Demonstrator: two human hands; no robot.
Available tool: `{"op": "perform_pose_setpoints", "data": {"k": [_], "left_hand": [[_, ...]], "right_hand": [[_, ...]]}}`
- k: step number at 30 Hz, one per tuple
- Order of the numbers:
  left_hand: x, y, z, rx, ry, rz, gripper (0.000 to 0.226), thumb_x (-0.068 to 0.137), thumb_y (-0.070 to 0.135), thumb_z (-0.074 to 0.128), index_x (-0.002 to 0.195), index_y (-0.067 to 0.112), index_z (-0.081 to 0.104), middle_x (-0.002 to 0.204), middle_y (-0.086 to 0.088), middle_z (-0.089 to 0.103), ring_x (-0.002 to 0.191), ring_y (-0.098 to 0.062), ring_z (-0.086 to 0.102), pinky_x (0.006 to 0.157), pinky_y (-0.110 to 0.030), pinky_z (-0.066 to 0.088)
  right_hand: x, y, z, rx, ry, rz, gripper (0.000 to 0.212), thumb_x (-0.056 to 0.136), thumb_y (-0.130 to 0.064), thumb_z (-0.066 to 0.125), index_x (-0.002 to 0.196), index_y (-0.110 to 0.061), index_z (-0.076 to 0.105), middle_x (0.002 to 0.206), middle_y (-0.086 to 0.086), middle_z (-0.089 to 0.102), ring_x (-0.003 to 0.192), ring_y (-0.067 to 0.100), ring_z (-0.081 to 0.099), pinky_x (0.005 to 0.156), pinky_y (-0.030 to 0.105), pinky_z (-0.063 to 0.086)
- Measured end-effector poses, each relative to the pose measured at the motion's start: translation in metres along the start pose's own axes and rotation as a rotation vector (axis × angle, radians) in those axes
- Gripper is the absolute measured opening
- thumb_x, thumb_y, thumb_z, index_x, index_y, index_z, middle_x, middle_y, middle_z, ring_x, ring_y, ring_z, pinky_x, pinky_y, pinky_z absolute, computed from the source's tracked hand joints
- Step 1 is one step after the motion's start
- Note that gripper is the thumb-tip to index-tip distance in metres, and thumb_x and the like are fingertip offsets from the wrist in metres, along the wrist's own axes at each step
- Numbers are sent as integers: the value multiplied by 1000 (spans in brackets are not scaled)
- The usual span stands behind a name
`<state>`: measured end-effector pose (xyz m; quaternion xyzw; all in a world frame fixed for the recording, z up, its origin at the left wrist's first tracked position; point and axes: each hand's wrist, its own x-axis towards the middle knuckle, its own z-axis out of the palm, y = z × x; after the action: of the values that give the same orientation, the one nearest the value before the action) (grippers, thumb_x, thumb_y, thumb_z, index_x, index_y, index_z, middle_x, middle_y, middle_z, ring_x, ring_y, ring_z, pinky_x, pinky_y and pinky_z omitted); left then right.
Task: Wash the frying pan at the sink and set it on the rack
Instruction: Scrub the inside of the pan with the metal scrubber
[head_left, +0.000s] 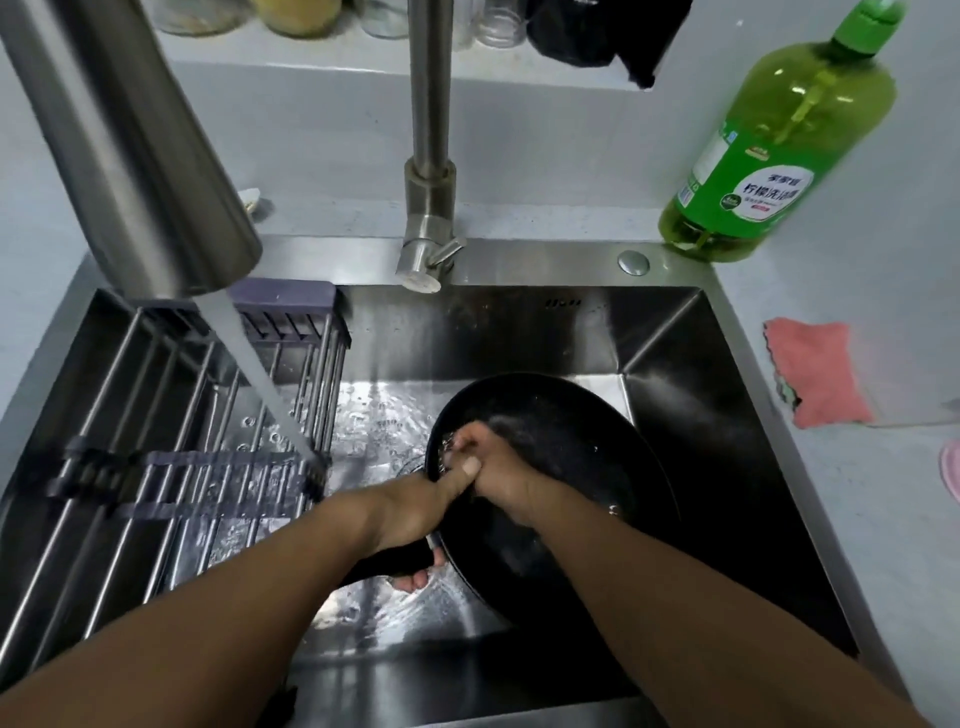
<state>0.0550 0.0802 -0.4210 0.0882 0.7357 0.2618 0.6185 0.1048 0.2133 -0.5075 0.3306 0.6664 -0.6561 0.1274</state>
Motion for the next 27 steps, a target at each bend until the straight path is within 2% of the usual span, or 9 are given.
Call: {"op": "perform_pose_setpoints", "data": {"k": [3,7,9,12,14,17,21,24,27], "left_hand": [[4,0,0,-14,19,-31,81,90,79,27,111,5,54,68,-19,59,42,-27,58,43,-29,50],[5,-10,1,-41,52,-70,68,101,61,30,112,-3,52,62,-20,57,40,-28,57,43,-30,48],[2,-13,2,-30,68,-93,60,104,55,32,118,-1,48,65,-21,58,37,-27,56,39,-28,47],[0,-16,10,-73,61,-107,40,108,44,32,115,8,46,68,-21,58,31,-23,52,34,-24,42],[0,-17,18,-65,53,-103,28,110,34,34,119,12,48,65,-19,57,29,-22,50,34,-23,41],[6,-20,21,-13,60,-39,38,109,18,34,146,27,35,67,-16,60,39,-24,57,38,-29,46],[5,-18,18,-71,60,-62,31,110,35,30,136,25,42,64,-15,57,41,-24,56,39,-26,45],[4,-19,18,-86,57,-79,42,106,47,35,126,11,47,60,-15,56,40,-25,55,41,-25,45],[6,-17,15,-61,65,-92,34,107,41,37,128,15,44,65,-17,59,42,-26,57,40,-27,46]], "right_hand": [[-49,2,2,152,-347,115,23,98,0,45,95,-21,52,79,1,59,68,12,56,58,20,47],[-99,40,-62,-427,-615,328,10,83,-17,67,88,-18,58,72,-6,58,65,8,54,62,21,44],[-98,57,-108,-722,-368,378,21,66,-23,73,83,-13,66,78,1,66,70,15,66,70,28,50],[-58,50,-149,-1551,118,40,31,91,-24,57,121,-16,59,118,14,57,106,34,62,88,37,51],[-21,44,-139,-1399,320,-90,31,89,-23,60,119,-17,56,120,15,49,107,36,58,90,36,51],[22,25,-74,-776,411,-102,25,87,-17,66,110,-14,59,114,14,48,96,32,60,88,34,52],[0,7,-3,-312,-100,-110,21,89,3,61,91,-17,53,79,4,56,67,17,54,64,34,50],[-50,30,-35,-706,-507,20,7,89,-7,64,95,-3,61,75,10,64,63,22,58,56,27,45],[-56,49,-96,-1125,-279,47,12,90,-21,65,84,-11,66,94,17,72,84,26,67,68,24,44]]}}
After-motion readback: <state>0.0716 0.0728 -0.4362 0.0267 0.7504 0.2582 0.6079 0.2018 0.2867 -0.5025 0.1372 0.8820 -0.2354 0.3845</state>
